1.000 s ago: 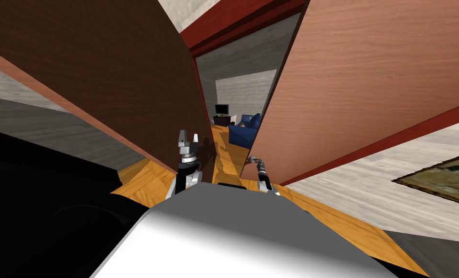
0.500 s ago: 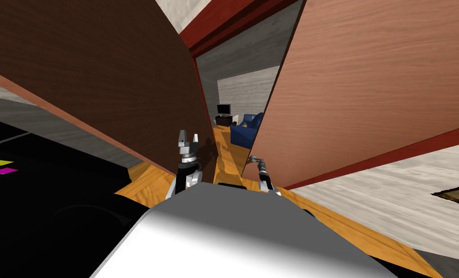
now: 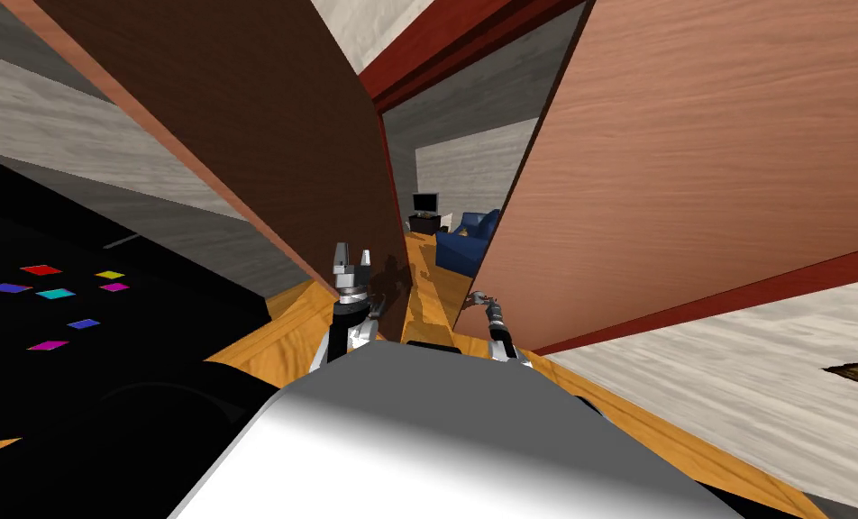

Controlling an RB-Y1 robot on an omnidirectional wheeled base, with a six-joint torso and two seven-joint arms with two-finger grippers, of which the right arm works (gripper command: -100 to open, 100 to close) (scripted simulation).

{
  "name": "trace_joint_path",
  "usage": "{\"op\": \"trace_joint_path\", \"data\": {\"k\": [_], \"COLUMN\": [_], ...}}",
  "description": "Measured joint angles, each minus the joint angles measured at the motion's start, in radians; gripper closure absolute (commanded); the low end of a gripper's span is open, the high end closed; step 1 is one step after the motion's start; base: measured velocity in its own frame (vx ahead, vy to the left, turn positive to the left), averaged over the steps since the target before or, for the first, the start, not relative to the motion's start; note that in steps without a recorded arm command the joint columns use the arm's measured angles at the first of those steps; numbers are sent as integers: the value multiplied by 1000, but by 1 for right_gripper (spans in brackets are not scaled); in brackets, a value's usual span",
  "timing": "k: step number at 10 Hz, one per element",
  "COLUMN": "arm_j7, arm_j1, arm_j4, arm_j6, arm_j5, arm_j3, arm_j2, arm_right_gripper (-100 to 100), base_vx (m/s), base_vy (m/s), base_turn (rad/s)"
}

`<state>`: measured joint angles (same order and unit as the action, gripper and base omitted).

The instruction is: Pull the door open

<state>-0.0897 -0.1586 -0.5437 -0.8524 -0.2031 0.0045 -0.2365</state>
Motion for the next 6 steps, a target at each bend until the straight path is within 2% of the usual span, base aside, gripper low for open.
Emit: {"op": "trace_joint_path", "data": {"k": [1, 4, 6], "arm_j7": [-12, -59, -94], "arm_j1": [-4, 19, 42], "arm_j4": [24, 40, 35], "arm_j6": [-15, -49, -66], "arm_j5": [0, 3, 5], "arm_j3": [2, 15, 25], "arm_j2": [-10, -50, -79], "arm_right_gripper": [100, 100, 100], "base_vx": [-150, -121, -86], "base_vy": [36, 48, 21], "base_turn": [181, 180, 123]}}
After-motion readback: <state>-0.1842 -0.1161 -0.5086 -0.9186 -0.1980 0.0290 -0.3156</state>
